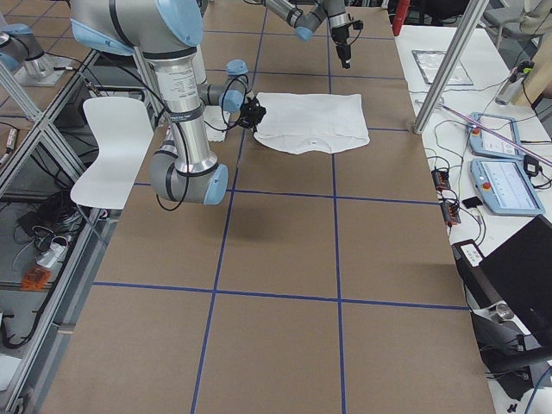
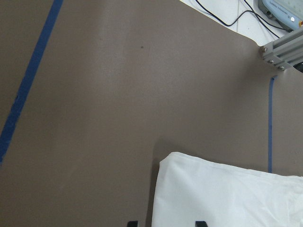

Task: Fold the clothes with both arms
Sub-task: 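Move the right gripper to the shirt's near edge beside the collar, then lower the left gripper to the shirt's near edge beside the right gripper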

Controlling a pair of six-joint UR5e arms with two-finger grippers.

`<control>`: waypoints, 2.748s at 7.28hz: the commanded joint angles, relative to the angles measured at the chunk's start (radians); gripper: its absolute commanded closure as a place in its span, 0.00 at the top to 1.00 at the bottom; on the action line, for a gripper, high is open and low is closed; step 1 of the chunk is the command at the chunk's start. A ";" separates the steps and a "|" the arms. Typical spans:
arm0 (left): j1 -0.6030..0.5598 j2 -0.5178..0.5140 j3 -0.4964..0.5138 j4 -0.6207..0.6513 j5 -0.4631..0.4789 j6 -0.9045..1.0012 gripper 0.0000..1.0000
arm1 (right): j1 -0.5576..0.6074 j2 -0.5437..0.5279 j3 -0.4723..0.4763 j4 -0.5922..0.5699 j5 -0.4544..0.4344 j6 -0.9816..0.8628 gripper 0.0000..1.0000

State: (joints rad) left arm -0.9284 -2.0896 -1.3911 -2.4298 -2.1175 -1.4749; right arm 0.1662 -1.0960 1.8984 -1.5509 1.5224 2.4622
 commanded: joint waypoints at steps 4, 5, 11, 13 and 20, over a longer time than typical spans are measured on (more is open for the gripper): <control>0.361 0.316 -0.458 0.041 0.201 -0.338 0.57 | 0.001 -0.042 0.068 -0.012 0.005 0.000 0.00; 0.447 0.331 -0.489 0.075 0.261 -0.435 0.59 | 0.000 -0.042 0.068 -0.012 0.005 0.000 0.00; 0.712 0.335 -0.537 0.261 0.436 -0.561 0.61 | -0.001 -0.042 0.080 -0.012 0.007 0.000 0.00; 0.714 0.336 -0.534 0.265 0.436 -0.561 0.59 | -0.001 -0.042 0.096 -0.012 0.007 0.000 0.00; 0.714 0.358 -0.536 0.265 0.435 -0.559 0.00 | -0.001 -0.044 0.100 -0.012 0.007 0.000 0.00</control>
State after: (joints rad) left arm -0.2151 -1.7343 -1.9250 -2.1645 -1.6816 -2.0353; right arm 0.1657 -1.1391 1.9973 -1.5631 1.5294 2.4620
